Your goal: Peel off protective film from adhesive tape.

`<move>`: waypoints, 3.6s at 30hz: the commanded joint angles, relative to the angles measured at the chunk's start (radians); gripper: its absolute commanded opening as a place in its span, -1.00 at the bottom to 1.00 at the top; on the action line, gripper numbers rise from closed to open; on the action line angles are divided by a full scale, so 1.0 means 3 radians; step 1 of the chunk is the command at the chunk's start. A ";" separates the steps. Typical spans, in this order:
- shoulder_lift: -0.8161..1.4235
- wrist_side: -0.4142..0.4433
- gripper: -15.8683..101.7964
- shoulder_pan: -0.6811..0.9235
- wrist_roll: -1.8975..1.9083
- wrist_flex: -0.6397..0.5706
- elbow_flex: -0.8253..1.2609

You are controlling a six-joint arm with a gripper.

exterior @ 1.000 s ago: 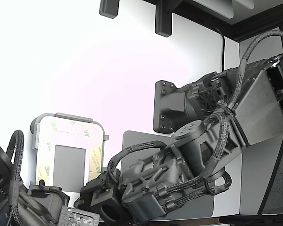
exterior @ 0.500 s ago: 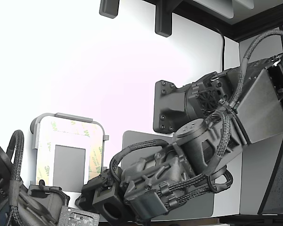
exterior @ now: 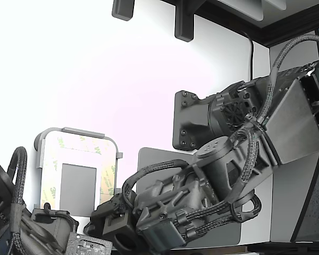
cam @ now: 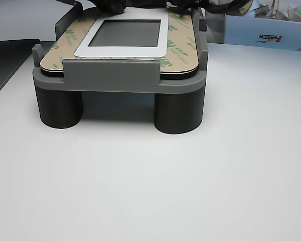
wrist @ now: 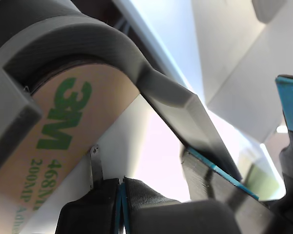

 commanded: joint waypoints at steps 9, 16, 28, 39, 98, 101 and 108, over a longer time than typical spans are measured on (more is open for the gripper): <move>0.0051 -0.0020 -0.91 -0.0031 0.0026 0.0020 -0.0107; 0.0102 0.0000 -0.91 0.0000 0.0056 0.0066 -0.0087; 0.0041 -0.0010 -0.91 0.0005 0.0097 0.0240 -0.0297; -0.0015 -0.0041 -0.91 -0.0031 0.0041 0.0225 -0.0343; 0.0118 -0.0031 -0.91 0.0010 0.0015 0.0220 -0.0148; 0.0118 -0.0031 -0.91 0.0010 0.0015 0.0230 -0.0153; 0.0072 -0.0041 -0.91 0.0000 0.0046 0.0281 -0.0256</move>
